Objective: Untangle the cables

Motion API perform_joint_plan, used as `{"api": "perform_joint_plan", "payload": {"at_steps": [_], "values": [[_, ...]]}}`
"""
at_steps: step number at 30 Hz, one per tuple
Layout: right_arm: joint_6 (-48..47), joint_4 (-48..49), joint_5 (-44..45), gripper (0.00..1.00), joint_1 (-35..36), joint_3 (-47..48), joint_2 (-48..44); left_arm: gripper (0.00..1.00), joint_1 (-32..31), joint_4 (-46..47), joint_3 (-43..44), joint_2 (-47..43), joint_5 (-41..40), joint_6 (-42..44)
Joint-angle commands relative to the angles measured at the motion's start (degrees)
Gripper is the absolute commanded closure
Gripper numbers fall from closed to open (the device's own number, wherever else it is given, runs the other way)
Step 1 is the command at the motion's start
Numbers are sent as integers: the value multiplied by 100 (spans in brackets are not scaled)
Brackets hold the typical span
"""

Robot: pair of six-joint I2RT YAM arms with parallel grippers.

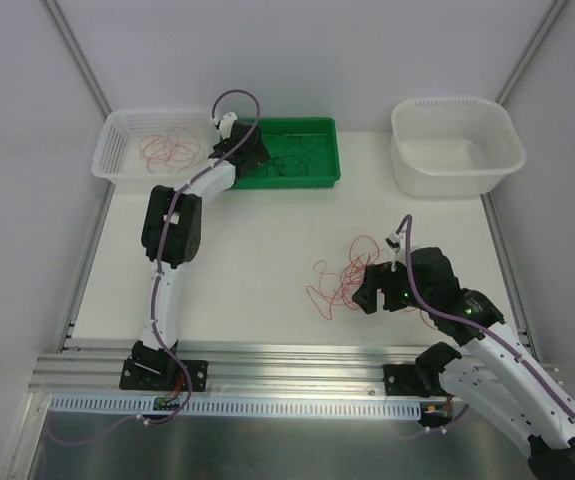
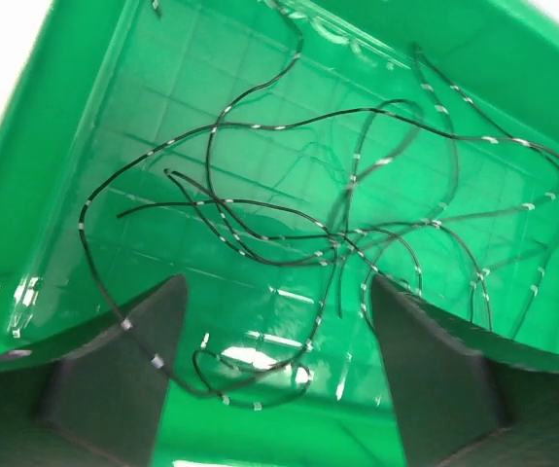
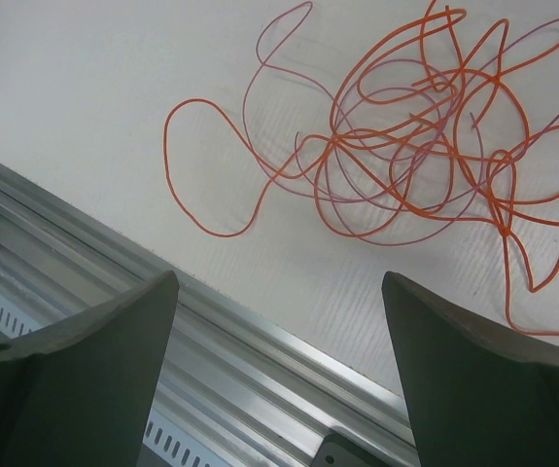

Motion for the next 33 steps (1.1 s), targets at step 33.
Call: {"api": "perform_joint_plan", "payload": {"at_steps": [33], "values": [[974, 1200, 1050, 27, -326, 315, 3072, 1, -2610, -405, -6695, -6819, 1822, 277]]}}
